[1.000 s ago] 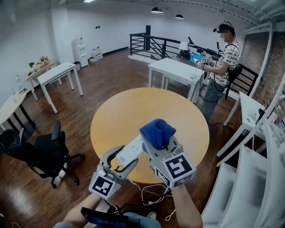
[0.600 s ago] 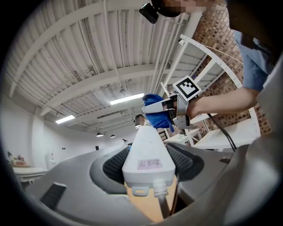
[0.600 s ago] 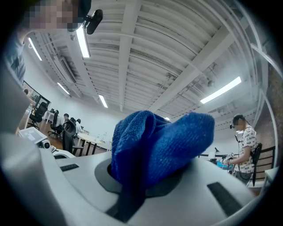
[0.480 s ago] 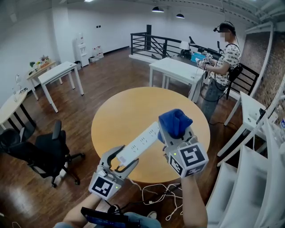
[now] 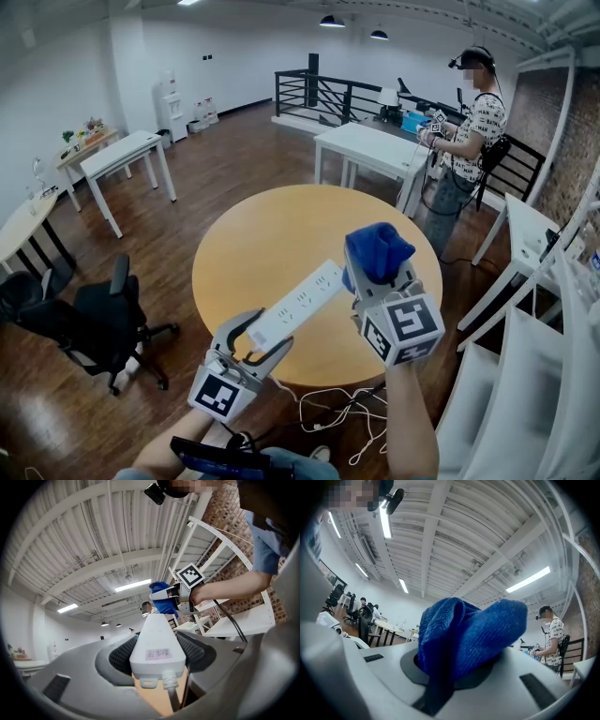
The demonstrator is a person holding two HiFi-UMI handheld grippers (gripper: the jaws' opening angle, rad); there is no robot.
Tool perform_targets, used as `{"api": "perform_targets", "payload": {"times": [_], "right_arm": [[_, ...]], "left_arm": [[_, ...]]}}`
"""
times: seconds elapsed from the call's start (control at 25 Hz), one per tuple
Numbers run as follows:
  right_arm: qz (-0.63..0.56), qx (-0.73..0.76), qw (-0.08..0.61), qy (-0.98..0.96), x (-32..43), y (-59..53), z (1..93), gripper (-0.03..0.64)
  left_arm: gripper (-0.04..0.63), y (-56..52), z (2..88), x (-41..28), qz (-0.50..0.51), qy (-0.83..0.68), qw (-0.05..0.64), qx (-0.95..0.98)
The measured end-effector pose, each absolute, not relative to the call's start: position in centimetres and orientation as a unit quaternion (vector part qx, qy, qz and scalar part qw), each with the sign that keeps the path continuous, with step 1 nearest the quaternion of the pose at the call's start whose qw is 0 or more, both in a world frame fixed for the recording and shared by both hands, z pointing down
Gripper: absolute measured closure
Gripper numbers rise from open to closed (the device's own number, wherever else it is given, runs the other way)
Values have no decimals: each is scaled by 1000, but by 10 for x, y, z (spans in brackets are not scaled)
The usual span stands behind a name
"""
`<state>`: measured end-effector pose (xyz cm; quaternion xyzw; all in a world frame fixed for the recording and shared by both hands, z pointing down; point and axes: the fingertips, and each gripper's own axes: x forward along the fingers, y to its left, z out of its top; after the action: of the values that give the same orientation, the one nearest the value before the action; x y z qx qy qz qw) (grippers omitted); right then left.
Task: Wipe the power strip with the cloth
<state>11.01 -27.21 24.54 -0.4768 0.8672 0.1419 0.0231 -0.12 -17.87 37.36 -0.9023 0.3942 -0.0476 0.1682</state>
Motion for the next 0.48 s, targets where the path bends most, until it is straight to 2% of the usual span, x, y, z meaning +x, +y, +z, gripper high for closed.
{"api": "perform_targets", "payload": {"times": [0.48], "right_arm": [[137,-421,9,897,53,-243,268,563]], "left_arm": [[316,-183,375,-2,-49,401,164,-900]]}}
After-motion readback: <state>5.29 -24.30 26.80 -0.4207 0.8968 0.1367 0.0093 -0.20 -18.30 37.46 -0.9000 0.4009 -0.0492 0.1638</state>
